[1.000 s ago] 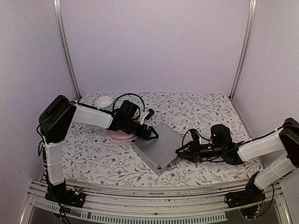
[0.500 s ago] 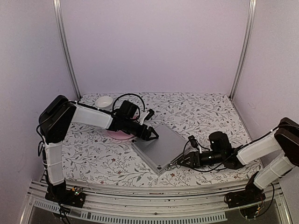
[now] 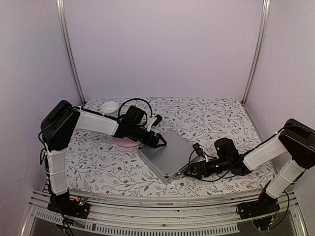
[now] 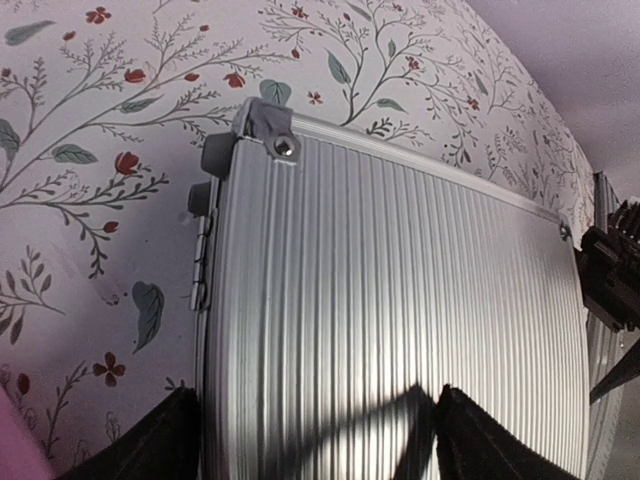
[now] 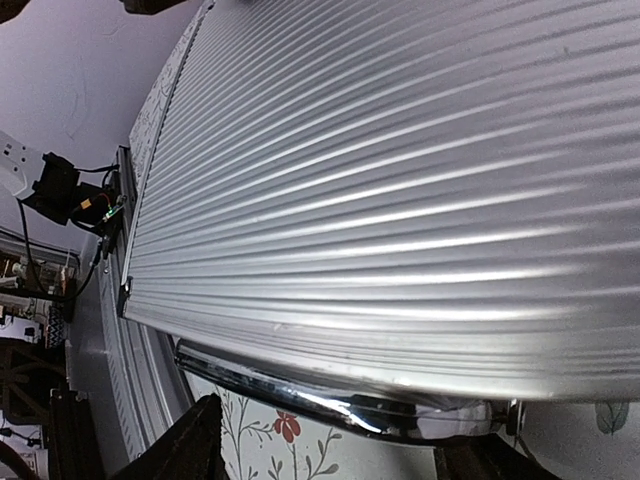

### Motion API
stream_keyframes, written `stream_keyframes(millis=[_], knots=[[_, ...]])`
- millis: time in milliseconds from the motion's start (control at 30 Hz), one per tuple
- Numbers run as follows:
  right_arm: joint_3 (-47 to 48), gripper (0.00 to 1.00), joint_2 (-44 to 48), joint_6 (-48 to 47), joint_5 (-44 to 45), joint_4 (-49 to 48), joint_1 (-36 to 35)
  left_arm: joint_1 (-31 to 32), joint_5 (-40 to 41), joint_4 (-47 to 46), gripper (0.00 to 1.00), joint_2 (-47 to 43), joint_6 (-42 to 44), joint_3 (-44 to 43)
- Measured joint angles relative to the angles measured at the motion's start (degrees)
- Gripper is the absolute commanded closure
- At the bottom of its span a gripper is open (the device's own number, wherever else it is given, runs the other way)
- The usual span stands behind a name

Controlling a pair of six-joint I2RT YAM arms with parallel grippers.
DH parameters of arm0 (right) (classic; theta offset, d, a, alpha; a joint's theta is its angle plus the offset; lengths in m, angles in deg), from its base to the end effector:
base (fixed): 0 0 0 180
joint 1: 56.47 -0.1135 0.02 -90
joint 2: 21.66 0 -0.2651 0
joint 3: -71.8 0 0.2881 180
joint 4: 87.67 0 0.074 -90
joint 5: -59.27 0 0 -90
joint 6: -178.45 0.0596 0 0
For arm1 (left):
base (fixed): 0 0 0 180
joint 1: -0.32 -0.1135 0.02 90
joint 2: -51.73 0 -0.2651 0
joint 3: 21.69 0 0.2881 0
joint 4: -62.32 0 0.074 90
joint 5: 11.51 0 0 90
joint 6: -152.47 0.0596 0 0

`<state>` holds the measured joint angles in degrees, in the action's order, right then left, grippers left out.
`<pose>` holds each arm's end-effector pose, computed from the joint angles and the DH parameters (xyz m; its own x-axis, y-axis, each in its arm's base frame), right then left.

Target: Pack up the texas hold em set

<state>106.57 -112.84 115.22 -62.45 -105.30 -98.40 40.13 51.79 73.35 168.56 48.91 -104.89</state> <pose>0.1889 0.2118 0.0604 -0.8094 -0.2120 -0.5477 -0.5699 0.5090 0.6451 0.3439 -0.3215 0.1011 -0.7166 0.3246 -0.6174 0.6681 0.5737 -0.4738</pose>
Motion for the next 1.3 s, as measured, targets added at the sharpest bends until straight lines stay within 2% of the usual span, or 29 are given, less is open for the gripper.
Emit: stream_keyframes(millis=[367, 700, 1100, 1300], knots=[[0.57, 0.3, -2.84, 1.51, -7.28, -2.8, -0.2, -0.31, 0.26, -0.04, 0.2, 0.0, 0.02, 0.0], [0.55, 0.34, -4.15, 4.55, -8.0, -6.4, -0.46, -0.31, 0.31, -0.61, 0.2, -0.09, 0.0, 0.42], [-0.26, 0.38, -4.15, 12.72, -8.76, -11.19, -0.52, -0.28, 0.33, -1.31, 0.2, -0.17, 0.0, 0.85], [-0.85, 0.38, -1.29, 16.83, -8.44, -11.91, -0.74, -0.28, 0.33, -1.31, 0.2, -0.2, 0.0, 0.85]])
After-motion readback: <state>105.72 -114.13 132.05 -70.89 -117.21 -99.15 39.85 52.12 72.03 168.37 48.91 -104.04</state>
